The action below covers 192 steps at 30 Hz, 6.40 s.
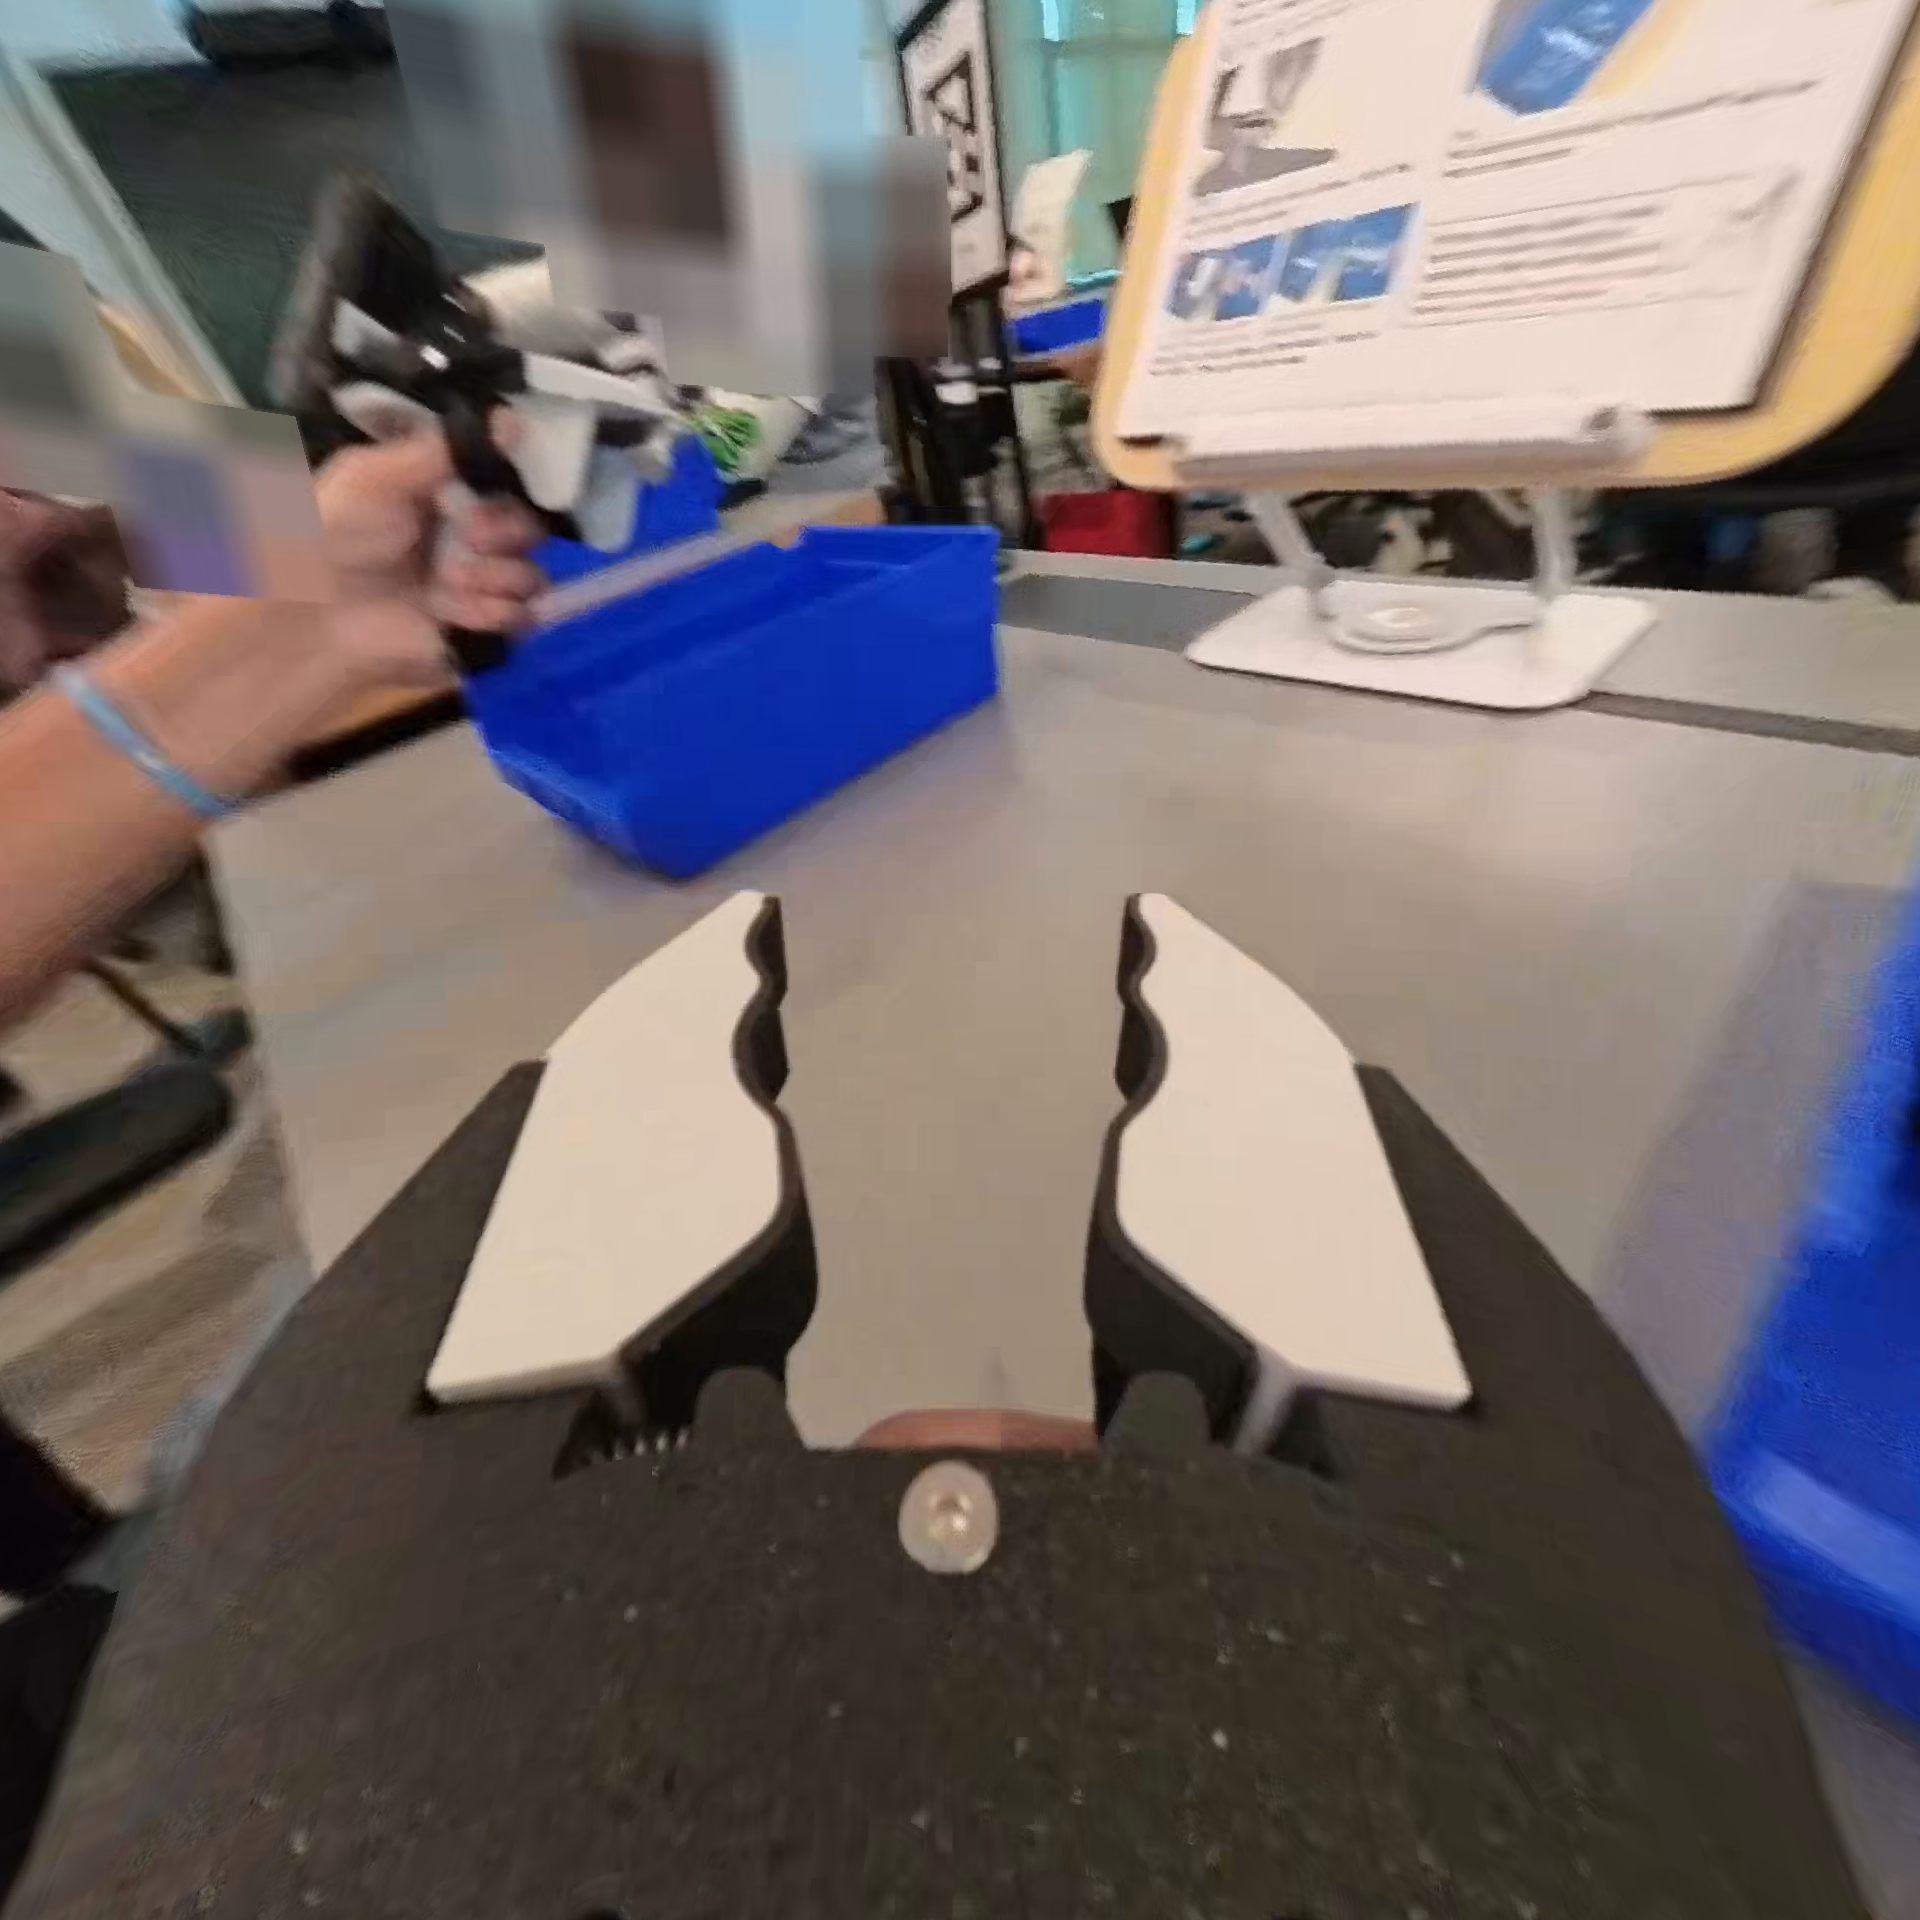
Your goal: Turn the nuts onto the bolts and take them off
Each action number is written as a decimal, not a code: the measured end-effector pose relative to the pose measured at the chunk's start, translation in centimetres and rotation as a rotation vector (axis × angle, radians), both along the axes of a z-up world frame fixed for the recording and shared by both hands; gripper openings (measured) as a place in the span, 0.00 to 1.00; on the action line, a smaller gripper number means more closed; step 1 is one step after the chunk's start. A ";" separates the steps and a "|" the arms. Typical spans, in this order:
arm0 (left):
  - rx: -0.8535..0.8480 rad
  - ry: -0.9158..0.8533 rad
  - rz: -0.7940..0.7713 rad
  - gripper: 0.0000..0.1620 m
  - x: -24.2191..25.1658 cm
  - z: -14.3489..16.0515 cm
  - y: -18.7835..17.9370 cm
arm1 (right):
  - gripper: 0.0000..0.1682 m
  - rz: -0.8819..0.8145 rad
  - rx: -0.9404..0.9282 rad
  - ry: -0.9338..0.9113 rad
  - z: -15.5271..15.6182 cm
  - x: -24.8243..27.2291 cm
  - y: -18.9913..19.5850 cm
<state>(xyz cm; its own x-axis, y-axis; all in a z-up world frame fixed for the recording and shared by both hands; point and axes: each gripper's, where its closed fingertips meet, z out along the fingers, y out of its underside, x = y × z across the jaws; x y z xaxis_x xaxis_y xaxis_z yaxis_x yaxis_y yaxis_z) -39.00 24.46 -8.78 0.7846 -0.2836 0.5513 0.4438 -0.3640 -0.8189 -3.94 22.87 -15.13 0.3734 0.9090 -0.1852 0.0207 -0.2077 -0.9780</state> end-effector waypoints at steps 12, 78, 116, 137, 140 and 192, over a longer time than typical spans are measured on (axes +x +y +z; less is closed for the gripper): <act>0.382 -0.048 -0.140 0.10 18.8 5.9 4.4 | 0.34 0.578 -0.804 0.854 9.6 -13.7 2.0; 0.308 0.364 -0.682 0.24 25.2 -1.6 0.3 | 0.10 0.723 -0.488 0.191 4.9 -9.4 1.8; 0.180 0.512 -0.691 0.27 24.4 -6.1 0.9 | 0.10 0.696 -0.555 0.200 3.9 -10.0 2.6; 0.212 0.549 -0.722 0.29 25.5 -6.1 0.2 | 0.10 0.714 -0.605 0.239 3.7 -10.8 2.6; 0.128 0.587 -0.743 0.29 25.6 -9.2 0.6 | 0.10 0.737 -0.597 0.279 5.0 -10.4 2.3; 0.210 0.601 -0.675 0.31 25.5 -6.0 0.7 | 0.10 0.681 -0.655 0.263 2.9 -10.6 3.6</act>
<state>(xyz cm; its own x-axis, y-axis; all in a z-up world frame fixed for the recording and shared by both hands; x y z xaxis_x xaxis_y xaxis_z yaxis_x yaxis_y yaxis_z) -13.46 25.13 -14.78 0.5546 -0.8320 -0.0089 -0.3284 -0.2091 -0.9211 -14.56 26.48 -12.19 -0.3178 0.6026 -0.7320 0.1351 -0.7354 -0.6640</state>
